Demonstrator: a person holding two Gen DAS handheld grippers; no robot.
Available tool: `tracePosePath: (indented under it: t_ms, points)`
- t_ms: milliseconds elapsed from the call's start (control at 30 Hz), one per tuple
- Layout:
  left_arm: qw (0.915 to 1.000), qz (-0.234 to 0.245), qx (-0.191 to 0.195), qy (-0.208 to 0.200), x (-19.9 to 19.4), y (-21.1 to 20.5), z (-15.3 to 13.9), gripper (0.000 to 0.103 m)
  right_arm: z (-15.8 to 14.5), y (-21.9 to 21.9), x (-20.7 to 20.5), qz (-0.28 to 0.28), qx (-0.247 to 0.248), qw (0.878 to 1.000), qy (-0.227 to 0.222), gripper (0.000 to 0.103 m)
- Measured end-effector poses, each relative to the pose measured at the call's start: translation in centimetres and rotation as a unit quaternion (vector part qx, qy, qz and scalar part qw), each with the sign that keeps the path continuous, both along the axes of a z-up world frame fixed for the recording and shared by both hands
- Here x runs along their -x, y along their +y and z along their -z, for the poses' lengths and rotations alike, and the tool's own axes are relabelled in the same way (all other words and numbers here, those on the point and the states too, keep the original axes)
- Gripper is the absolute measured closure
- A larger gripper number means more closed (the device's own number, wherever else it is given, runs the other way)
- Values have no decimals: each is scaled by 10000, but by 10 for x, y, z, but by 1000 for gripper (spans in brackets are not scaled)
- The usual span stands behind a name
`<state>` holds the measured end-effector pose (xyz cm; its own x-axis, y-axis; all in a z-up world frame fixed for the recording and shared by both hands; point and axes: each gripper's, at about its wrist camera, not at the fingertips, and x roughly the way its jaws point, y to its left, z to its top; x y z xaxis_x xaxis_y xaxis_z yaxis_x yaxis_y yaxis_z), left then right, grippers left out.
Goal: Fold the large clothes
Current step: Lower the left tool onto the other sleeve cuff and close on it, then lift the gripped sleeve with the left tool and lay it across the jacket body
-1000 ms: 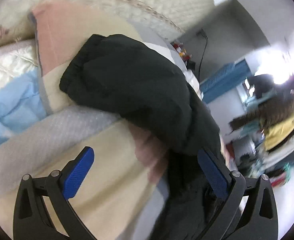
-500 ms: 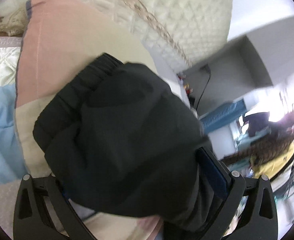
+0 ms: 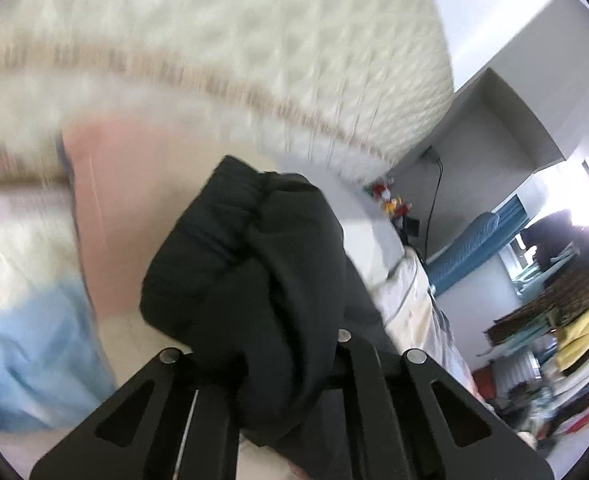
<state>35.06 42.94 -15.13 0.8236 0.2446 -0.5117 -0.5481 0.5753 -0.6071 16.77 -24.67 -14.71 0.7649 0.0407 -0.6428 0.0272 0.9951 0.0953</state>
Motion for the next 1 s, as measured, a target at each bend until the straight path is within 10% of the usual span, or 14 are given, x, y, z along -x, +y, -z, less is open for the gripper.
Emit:
tracePosePath:
  t_ms: [333, 1000]
  points:
    - [9894, 62, -1446, 134, 7, -20, -92, 99, -5, -6, 3, -21, 5, 10000, -64, 0]
    - [9537, 1406, -2645, -266, -9, -178, -235, 99, -22, -21, 15, -178, -103, 9996, -173, 0]
